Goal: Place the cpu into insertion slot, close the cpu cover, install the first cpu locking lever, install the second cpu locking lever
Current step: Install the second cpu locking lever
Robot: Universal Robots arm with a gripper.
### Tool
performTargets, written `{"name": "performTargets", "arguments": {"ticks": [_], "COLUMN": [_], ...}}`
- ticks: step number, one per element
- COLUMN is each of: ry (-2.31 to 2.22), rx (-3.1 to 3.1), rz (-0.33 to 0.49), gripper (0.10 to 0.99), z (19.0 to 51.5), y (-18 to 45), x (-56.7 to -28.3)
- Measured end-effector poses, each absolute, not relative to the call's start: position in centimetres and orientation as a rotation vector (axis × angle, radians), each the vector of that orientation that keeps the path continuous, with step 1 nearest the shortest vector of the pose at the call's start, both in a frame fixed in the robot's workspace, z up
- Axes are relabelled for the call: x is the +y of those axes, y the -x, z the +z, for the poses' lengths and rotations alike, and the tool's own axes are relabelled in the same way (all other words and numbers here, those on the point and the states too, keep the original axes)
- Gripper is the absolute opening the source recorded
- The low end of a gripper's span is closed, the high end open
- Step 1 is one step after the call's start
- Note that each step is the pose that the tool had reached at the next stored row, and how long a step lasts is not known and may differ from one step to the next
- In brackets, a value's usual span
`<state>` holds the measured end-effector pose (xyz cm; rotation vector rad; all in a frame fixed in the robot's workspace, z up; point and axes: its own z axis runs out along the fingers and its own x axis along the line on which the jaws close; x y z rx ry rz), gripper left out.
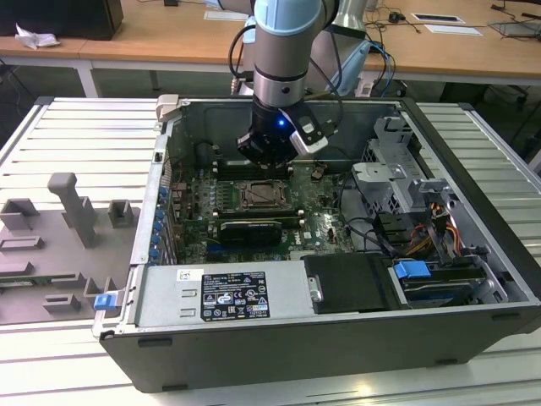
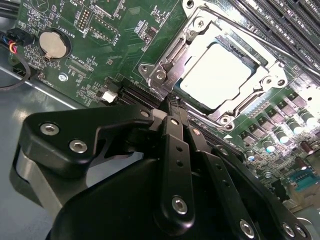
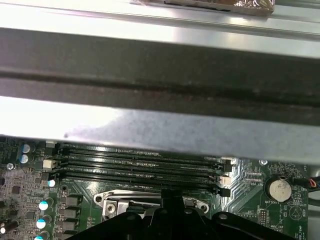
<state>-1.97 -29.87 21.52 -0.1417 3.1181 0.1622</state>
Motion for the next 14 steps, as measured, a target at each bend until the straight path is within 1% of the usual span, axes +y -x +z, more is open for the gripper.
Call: {"name": "performTargets", "arguments": {"ticks": [14], "ry": [0.142], "rx": [3.118], "rz": [0.165], "gripper": [0.106], "z": [21.94], "y": [1.97], "x": [-29.88]}}
